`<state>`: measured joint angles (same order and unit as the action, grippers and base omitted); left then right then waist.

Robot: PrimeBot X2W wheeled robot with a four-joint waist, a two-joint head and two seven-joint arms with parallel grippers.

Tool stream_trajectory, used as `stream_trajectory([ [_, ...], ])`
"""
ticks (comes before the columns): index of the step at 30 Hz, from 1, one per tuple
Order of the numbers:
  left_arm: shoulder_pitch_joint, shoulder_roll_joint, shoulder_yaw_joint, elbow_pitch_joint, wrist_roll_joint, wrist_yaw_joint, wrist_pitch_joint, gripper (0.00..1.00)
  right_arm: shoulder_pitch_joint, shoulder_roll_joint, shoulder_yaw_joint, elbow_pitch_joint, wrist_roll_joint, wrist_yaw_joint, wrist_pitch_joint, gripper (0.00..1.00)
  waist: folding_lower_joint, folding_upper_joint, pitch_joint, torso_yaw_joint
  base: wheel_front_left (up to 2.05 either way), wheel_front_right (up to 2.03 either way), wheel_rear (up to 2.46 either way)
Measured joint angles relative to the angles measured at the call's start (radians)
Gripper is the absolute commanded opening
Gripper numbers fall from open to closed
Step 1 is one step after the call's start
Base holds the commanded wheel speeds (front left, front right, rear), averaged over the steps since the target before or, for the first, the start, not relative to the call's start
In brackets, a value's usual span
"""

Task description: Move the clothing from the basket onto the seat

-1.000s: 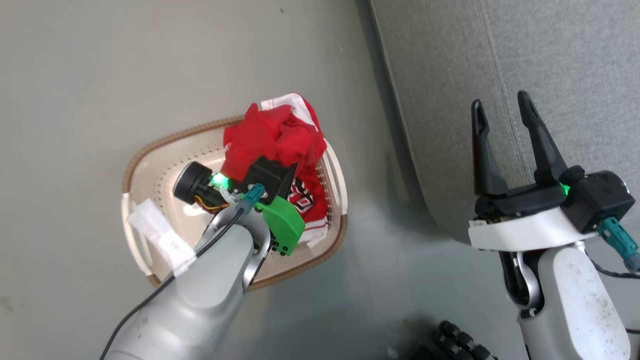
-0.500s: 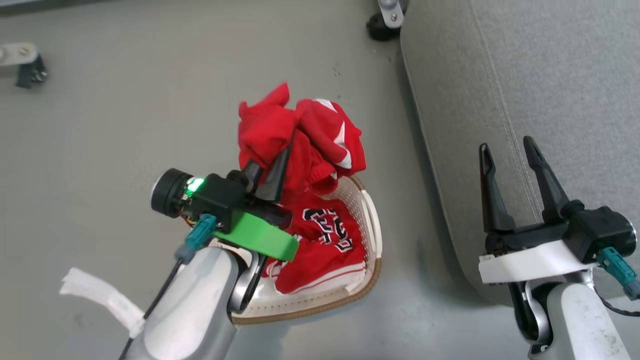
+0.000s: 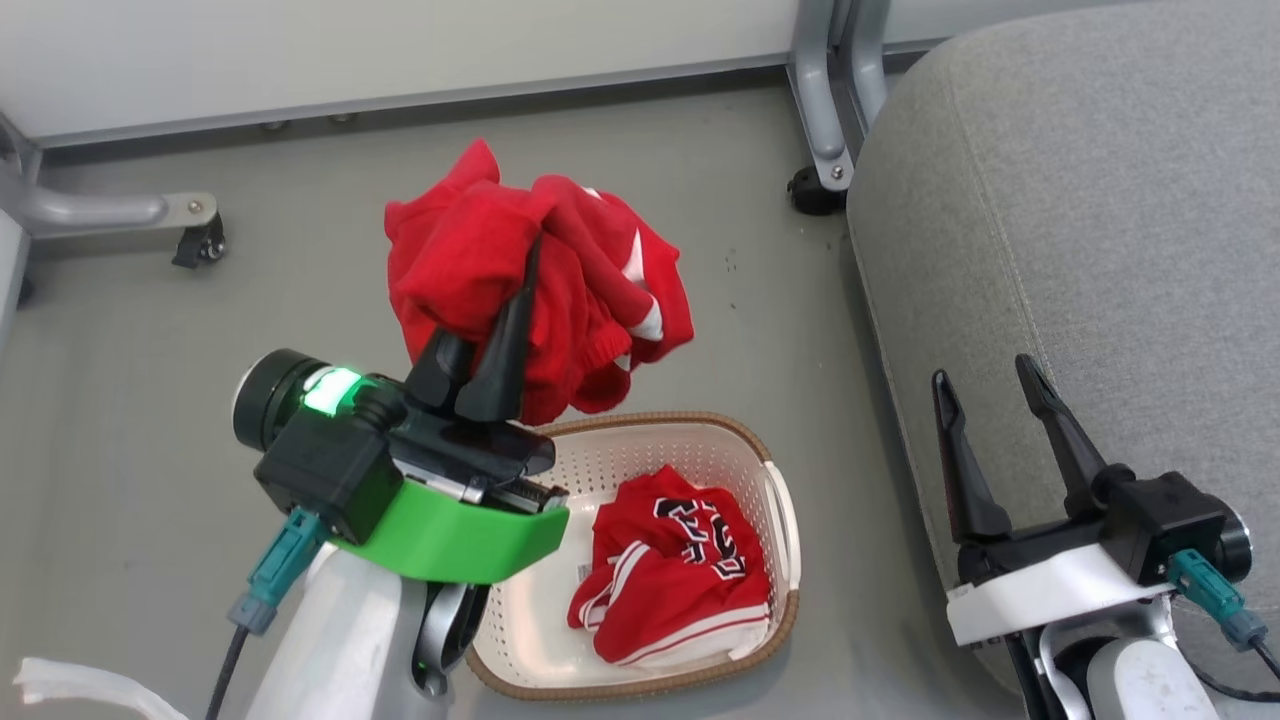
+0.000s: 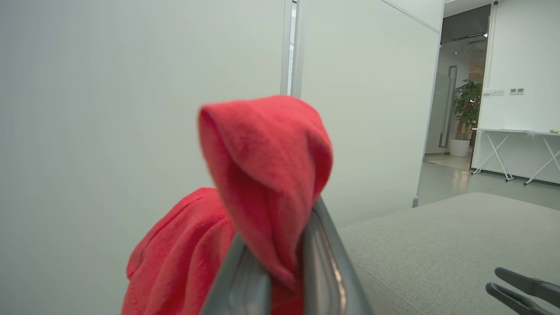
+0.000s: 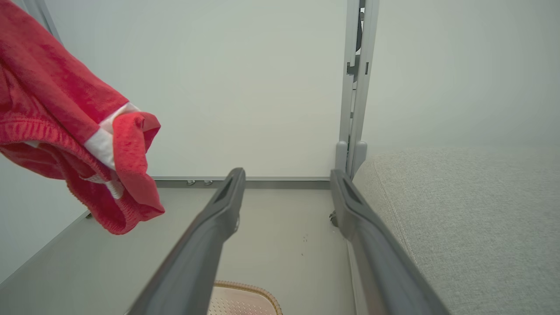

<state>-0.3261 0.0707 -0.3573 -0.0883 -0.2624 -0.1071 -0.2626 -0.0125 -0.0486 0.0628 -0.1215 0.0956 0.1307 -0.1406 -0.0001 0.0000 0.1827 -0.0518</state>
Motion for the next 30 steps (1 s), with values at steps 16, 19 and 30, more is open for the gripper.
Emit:
stream_trajectory([
  [16,0.186,-0.017,-0.014,-0.033,0.008,-0.016,0.000,0.00,0.142,0.000,0.045,-0.057,0.016,0.000,0.070,1.00,-0.0001,0.0000,-0.179,0.012,0.00,0.00,0.00],
  [19,0.198,-0.018,-0.014,-0.033,0.008,-0.016,0.000,0.00,0.156,0.000,0.054,-0.063,0.021,0.000,0.078,1.00,-0.0001,0.0000,-0.196,0.012,0.00,0.00,0.00],
  [30,0.211,-0.020,-0.012,-0.039,0.005,-0.017,0.000,0.00,0.170,0.000,0.067,-0.067,0.028,0.000,0.082,1.00,0.0000,0.0000,-0.210,0.015,0.00,0.00,0.00],
])
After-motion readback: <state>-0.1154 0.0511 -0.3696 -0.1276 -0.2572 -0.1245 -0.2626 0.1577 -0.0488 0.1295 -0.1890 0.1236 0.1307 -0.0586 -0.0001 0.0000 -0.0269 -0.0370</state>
